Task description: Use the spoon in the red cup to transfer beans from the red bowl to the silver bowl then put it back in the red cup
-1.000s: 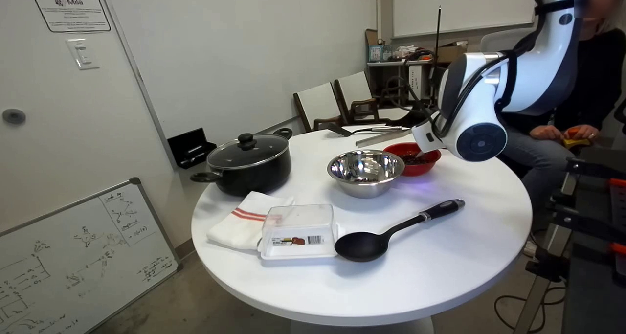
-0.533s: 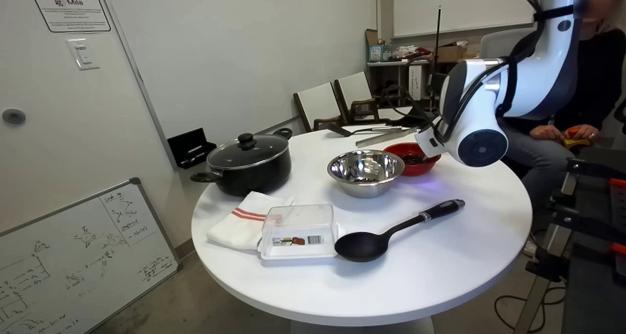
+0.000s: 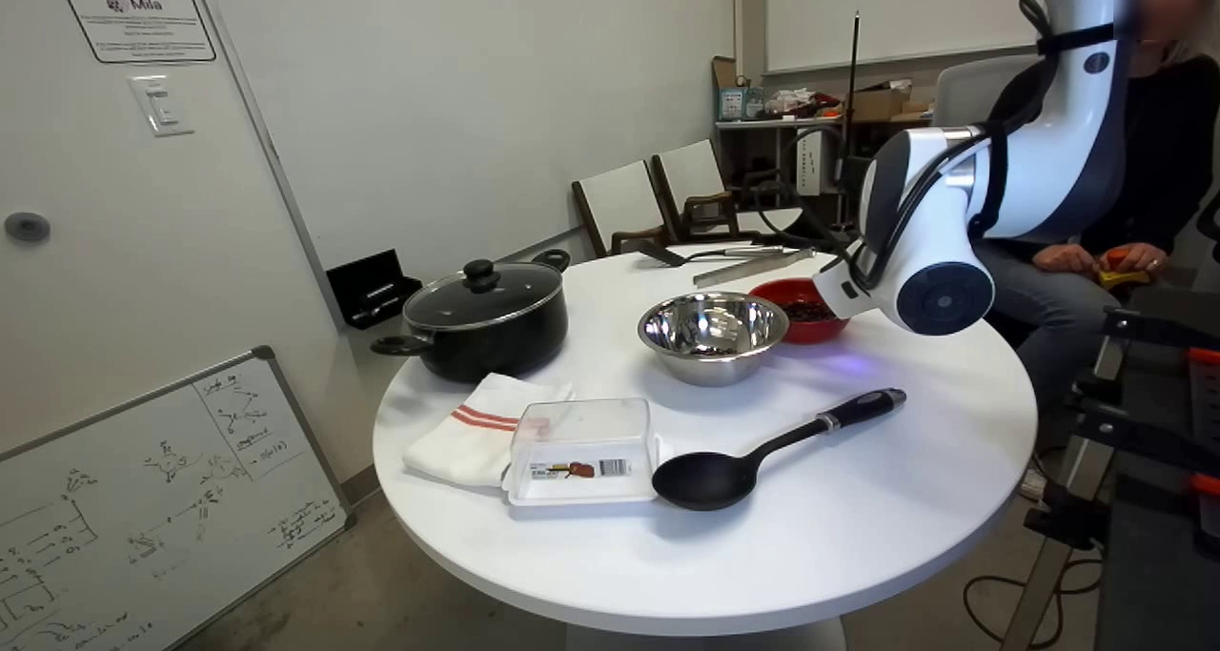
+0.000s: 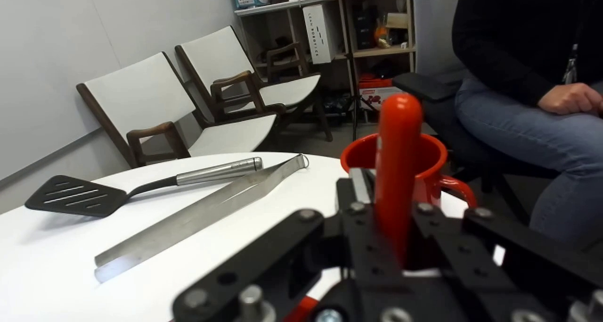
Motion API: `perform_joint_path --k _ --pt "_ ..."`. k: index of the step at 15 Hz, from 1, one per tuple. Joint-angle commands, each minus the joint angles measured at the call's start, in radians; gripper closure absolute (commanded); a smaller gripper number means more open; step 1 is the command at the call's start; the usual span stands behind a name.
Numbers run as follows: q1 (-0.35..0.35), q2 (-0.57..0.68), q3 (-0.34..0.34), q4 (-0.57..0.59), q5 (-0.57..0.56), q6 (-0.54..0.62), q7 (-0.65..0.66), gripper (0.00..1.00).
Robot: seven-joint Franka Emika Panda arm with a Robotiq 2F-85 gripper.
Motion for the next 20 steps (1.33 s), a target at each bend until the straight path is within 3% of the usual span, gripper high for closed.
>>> perform_joint_path --k 1,10,20 --pt "-0.007 0.015 0.003 0.018 0.002 0.020 -0.009 0.98" --pt "-0.027 0.038 -0.001 0.047 -0.017 0.091 0.030 0.98" --pt "-0.020 0.089 0.000 0.081 -0.037 0.073 0.075 0.98"
